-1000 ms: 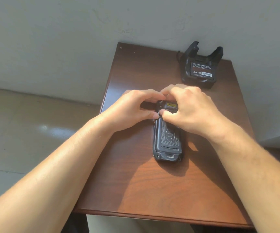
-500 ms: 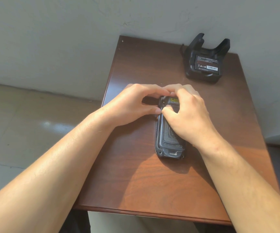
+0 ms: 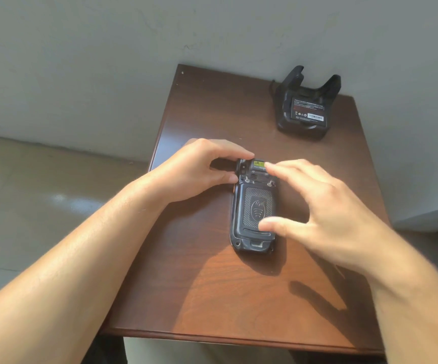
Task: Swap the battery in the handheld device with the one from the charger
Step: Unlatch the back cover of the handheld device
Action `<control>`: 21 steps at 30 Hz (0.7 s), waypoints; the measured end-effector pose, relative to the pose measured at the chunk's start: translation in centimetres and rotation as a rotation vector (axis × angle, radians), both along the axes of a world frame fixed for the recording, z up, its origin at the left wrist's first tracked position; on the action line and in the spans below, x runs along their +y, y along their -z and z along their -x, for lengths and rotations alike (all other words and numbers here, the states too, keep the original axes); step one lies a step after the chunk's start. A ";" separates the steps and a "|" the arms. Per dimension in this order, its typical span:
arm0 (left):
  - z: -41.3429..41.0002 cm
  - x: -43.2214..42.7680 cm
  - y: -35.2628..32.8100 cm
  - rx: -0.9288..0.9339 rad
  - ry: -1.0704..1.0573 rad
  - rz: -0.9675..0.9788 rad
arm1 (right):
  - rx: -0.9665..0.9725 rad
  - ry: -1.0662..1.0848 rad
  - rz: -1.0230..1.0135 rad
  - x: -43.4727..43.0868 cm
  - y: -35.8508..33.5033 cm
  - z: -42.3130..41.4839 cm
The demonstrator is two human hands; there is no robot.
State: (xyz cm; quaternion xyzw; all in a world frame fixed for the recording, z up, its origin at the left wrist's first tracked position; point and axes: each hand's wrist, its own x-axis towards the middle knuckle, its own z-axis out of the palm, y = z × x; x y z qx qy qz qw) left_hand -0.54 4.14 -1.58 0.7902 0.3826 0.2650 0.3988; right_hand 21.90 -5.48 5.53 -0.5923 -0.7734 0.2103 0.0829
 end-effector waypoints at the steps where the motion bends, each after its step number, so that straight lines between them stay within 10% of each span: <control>1: 0.0 0.0 0.0 -0.002 -0.002 0.001 | -0.060 -0.040 0.066 -0.4 -0.3 0.2; 21: 0.0 0.0 0.2 0.029 -0.027 -0.016 | -0.239 -0.162 0.078 -0.9 0.0 2.7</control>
